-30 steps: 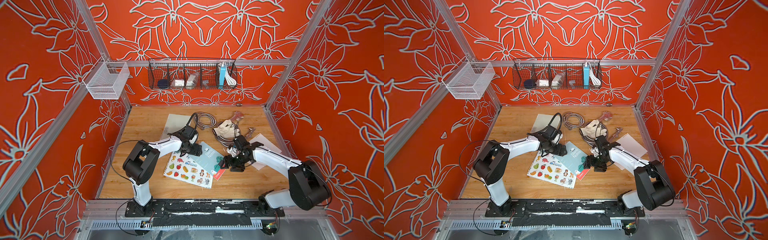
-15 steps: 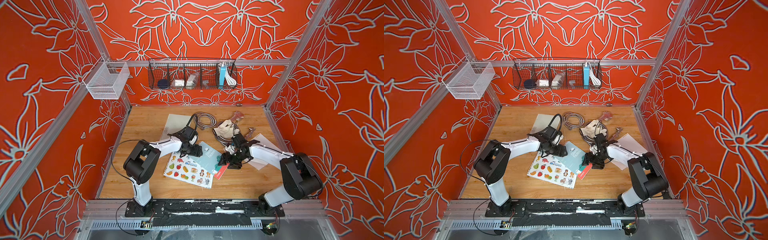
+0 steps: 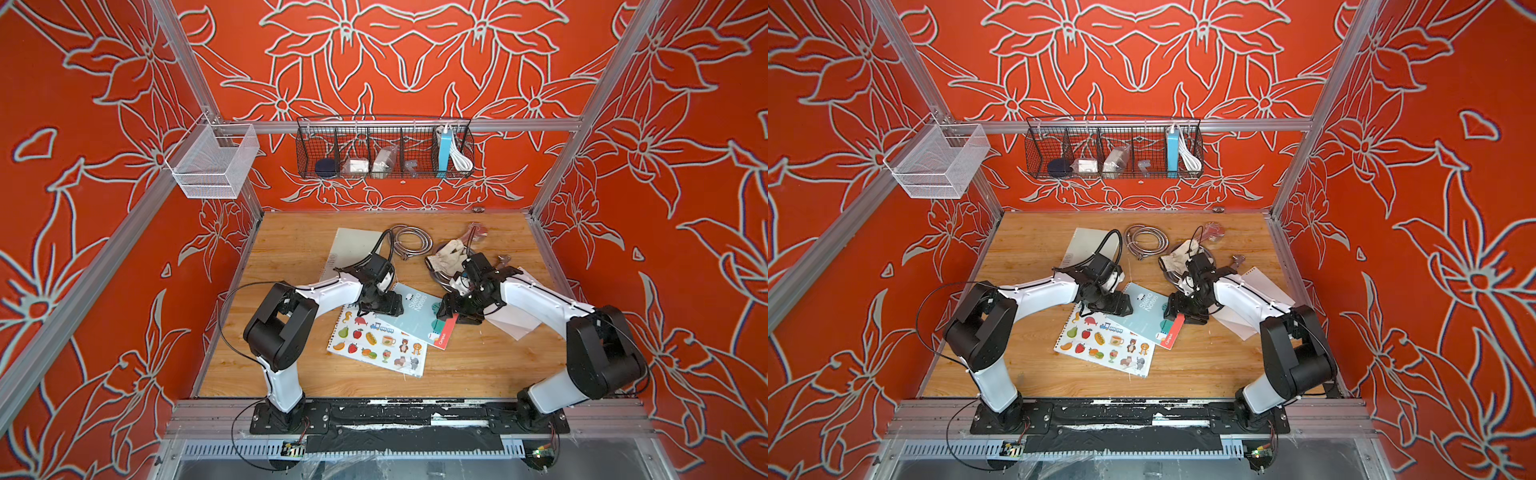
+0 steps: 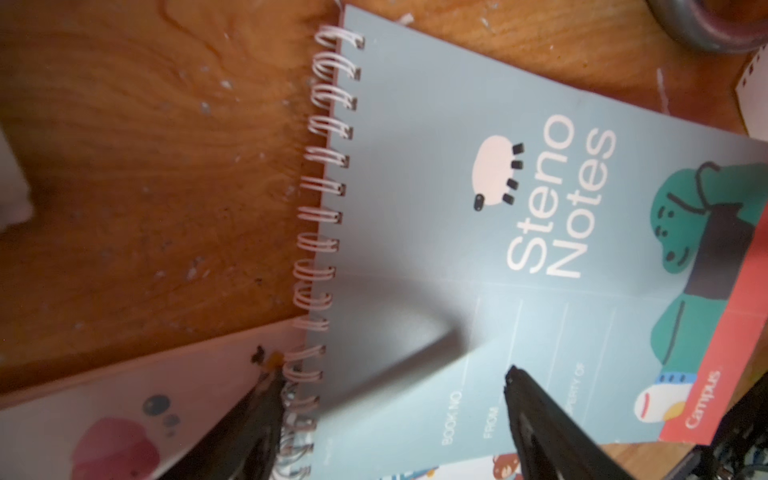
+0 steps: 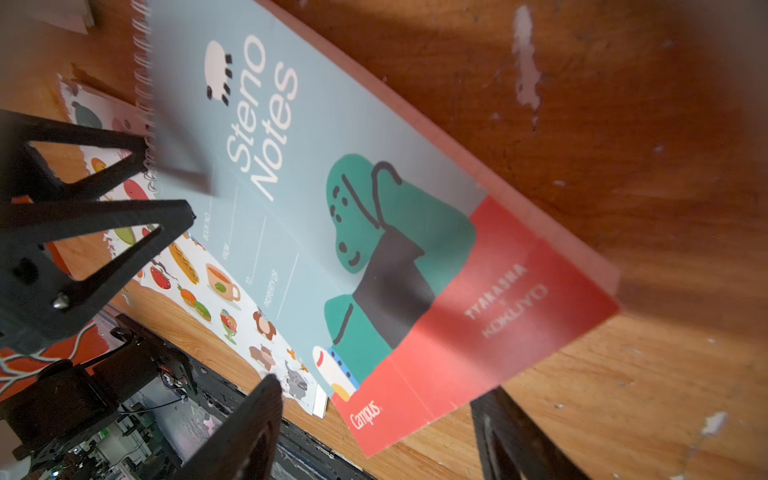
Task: Tear off pages from different notebooks
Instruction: Adjust the notebook at the notebook.
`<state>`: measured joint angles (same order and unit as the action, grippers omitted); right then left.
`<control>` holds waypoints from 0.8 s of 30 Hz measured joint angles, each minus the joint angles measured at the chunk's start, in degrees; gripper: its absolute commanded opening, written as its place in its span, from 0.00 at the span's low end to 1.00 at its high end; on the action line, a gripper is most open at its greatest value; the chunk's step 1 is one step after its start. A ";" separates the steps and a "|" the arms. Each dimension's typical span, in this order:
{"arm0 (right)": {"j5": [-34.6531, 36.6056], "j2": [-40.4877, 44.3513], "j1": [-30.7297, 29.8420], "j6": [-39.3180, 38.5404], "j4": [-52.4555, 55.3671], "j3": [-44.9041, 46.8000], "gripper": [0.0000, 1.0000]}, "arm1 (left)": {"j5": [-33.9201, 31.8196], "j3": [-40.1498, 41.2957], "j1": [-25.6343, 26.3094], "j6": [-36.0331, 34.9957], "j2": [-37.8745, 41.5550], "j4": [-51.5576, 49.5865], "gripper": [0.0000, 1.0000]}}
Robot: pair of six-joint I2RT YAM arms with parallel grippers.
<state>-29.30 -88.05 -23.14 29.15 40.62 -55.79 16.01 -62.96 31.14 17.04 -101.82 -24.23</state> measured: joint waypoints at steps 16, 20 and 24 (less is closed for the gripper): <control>2.95 -6.78 0.00 -1.84 1.07 -2.40 0.75 | 1.57 0.31 1.55 -0.07 2.29 -3.65 0.78; 3.32 -7.34 0.00 -1.88 1.03 -2.58 0.76 | 1.79 0.31 1.55 -0.07 2.29 -3.69 0.78; 3.30 -8.41 0.00 -1.88 0.96 -2.58 0.78 | 1.97 0.31 1.55 -0.09 2.29 -3.69 0.78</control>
<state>-26.00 -96.47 -23.14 27.27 41.58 -58.37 17.98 -62.65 32.69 16.95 -99.53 -27.92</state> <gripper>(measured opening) 0.773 0.785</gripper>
